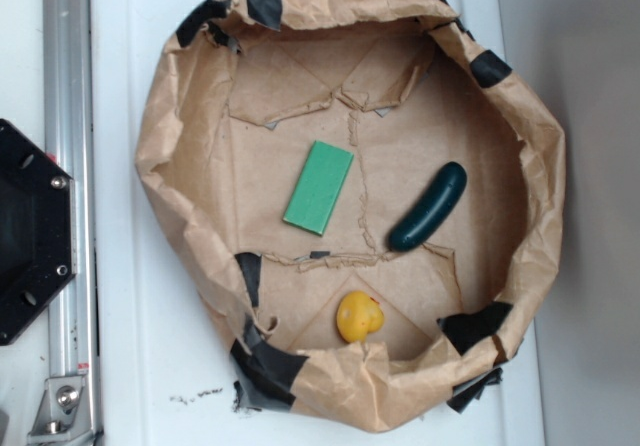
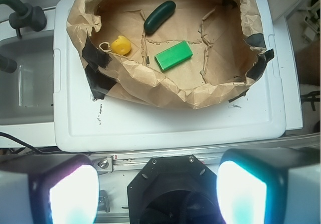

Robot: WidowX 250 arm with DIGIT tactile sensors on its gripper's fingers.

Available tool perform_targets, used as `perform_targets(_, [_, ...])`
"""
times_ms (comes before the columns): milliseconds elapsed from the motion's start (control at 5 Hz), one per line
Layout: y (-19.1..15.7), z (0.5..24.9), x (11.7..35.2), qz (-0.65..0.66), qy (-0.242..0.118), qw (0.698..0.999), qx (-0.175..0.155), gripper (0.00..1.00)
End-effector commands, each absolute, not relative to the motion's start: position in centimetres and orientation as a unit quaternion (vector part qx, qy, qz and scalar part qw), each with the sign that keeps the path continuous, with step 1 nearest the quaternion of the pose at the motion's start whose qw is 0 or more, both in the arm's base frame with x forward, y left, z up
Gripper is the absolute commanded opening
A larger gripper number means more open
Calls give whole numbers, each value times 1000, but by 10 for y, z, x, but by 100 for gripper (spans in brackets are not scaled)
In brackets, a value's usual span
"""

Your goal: Grab the green block.

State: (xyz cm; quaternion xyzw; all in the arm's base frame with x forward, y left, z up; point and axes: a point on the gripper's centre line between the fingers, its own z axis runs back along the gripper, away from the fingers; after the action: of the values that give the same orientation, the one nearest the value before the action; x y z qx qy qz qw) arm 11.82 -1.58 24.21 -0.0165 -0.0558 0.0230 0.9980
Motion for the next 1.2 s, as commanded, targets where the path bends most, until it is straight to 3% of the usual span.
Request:
perform_targets(0, [-16, 242, 118, 23, -56, 998, -17, 100])
perform_targets(200, [13, 217, 167, 79, -91, 992, -36, 100])
perform_targets(400, [26, 208, 200, 172, -114, 977, -55, 100])
perform_targets(600, [28, 187, 222, 262, -99, 958, -57, 100])
perform_targets(1000, [16, 91, 257, 332, -33, 942, -26, 100])
